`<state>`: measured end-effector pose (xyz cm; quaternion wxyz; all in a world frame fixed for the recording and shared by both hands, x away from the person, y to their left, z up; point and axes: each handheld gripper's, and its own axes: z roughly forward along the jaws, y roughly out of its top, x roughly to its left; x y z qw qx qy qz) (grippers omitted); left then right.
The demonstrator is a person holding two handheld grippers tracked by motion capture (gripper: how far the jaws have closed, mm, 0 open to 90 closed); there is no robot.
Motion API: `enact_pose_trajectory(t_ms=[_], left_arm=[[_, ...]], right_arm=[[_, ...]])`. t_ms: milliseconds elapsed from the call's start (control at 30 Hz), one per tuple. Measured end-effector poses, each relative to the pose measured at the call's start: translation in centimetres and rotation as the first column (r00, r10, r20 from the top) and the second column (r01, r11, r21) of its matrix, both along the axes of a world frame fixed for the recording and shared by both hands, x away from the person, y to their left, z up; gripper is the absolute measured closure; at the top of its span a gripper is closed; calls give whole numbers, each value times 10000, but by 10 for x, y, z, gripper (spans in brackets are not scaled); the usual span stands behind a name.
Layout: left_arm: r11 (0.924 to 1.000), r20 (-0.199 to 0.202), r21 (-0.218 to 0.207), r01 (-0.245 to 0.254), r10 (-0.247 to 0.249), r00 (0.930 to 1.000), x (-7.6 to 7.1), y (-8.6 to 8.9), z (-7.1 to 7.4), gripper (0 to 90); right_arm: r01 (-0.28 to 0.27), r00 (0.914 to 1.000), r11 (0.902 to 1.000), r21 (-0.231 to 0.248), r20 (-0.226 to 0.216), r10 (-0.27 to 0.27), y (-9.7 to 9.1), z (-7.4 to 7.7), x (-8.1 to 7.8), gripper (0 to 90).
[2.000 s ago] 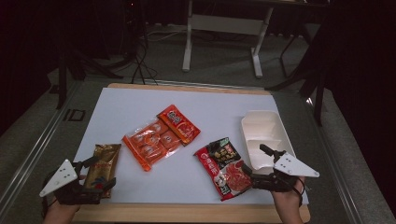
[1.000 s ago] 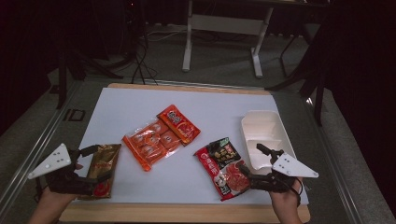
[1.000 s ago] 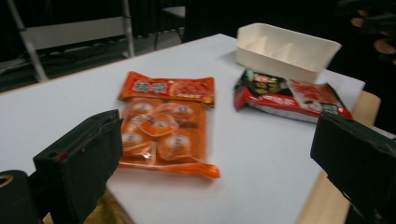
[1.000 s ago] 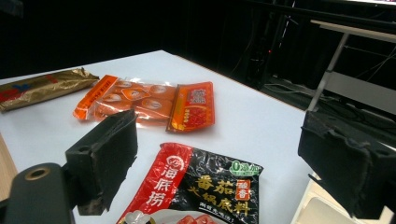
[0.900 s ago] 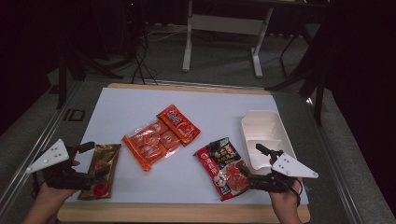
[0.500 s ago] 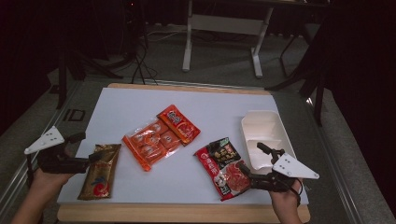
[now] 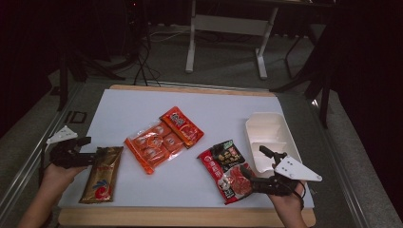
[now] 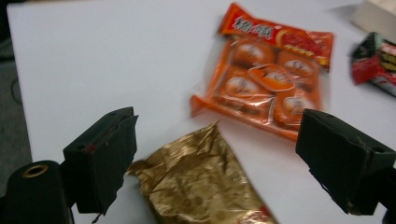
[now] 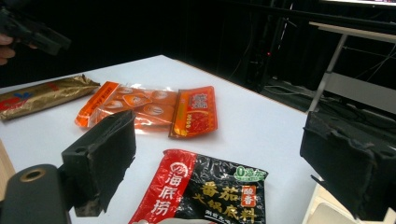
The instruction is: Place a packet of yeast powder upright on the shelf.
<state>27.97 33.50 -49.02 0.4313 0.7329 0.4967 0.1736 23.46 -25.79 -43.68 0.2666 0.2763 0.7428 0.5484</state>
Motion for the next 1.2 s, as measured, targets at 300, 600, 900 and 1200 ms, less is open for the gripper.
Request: enact_pose_trajectory(t_ms=[300,600,900,1200], left_arm=[[9965,-1052,178,-816,830,9910,12,9,-20,225],[9916,-1954,491,-1198,1271,9725,20,11,-40,335],[9933,-2436,460,-1064,1145,9631,24,8,-50,408],[9977,-2897,120,-670,675,9547,26,4,-50,574]], right_arm=[[-116,9999,9998,-164,-96,115,3,-1,0,105],[-169,9998,9995,-269,-69,167,5,-2,-1,106],[-191,9998,9994,-275,-75,189,5,-3,0,111],[-245,9997,9992,-305,-72,243,6,-3,-1,112]])
